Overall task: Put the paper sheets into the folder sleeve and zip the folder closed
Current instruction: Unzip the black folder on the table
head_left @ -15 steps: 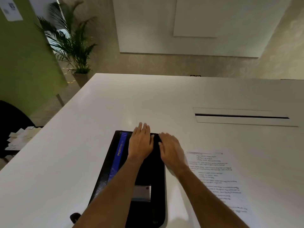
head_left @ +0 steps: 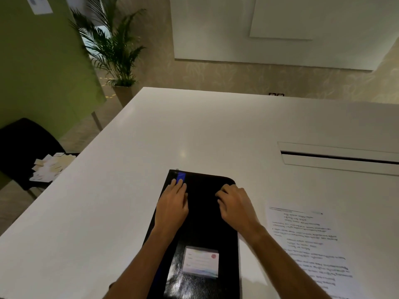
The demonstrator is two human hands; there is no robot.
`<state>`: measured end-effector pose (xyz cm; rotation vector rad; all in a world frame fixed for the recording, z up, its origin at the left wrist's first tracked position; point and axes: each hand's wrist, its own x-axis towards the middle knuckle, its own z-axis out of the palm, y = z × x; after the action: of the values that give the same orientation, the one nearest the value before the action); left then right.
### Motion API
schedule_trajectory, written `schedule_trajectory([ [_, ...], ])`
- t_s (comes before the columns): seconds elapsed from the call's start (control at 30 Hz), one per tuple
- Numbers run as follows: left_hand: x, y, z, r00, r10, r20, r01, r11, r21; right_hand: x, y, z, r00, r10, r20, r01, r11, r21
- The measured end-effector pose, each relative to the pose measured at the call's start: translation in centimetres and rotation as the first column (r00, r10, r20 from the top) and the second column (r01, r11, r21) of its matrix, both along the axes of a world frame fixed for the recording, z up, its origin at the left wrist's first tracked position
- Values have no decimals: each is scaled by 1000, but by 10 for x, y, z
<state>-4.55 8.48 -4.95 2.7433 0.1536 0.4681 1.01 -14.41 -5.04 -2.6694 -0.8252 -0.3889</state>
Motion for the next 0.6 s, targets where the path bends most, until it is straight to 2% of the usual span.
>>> schedule_trajectory([
  [0.17,4,1,-16,998,-1,65,0,1000,17,41,30,29,997,30,-77,-33,999,-28],
  [0.33,10,5,-19,998,37,-42,-33,994,109,79,72,44,967,116,-228,-136,988,-73],
  [0.5,9,5,-22,997,50,-52,-44,993,111,110,113,51,893,167,-417,-223,971,-88],
  [0.6,10,5,-20,997,54,-51,-48,992,117,124,133,51,876,198,-440,-279,952,-127],
])
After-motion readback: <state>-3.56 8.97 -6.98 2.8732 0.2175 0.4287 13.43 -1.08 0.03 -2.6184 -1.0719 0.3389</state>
